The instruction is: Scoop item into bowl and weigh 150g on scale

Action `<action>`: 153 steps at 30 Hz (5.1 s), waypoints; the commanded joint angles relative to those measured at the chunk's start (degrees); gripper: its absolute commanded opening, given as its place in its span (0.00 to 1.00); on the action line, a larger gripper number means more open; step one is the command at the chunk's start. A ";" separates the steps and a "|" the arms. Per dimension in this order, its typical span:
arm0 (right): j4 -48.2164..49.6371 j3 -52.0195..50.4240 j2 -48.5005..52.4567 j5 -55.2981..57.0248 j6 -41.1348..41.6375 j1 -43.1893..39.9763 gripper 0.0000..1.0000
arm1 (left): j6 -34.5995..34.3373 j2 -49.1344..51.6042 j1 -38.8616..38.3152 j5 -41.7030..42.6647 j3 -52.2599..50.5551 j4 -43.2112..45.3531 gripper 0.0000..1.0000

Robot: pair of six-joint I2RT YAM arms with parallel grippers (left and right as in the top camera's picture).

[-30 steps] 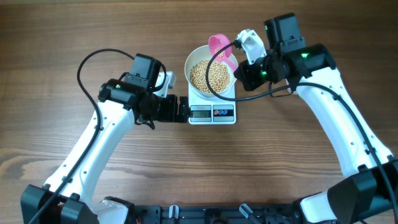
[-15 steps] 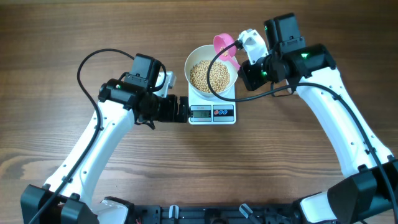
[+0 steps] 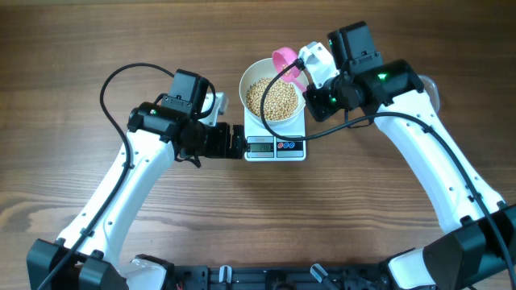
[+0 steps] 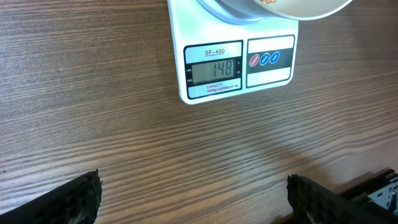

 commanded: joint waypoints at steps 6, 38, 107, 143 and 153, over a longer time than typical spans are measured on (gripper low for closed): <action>0.13 0.57 -0.61 1.11 -0.15 0.13 0.04 | 1.11 0.37 0.15 0.26 -0.09 0.17 1.00; 1.18 0.57 -0.61 1.14 -0.44 0.13 0.04 | 1.14 0.37 0.15 0.26 -0.09 0.17 1.00; 0.79 0.57 -0.61 4.37 -1.81 1.90 0.04 | 1.11 0.37 0.15 0.26 -0.09 0.17 1.00; 0.68 0.55 0.28 5.05 -1.73 2.49 0.04 | 1.14 0.37 0.15 0.26 -0.09 0.17 1.00; 0.31 0.81 0.22 7.10 -2.95 2.60 0.04 | 1.11 0.37 0.15 0.26 -0.09 0.17 1.00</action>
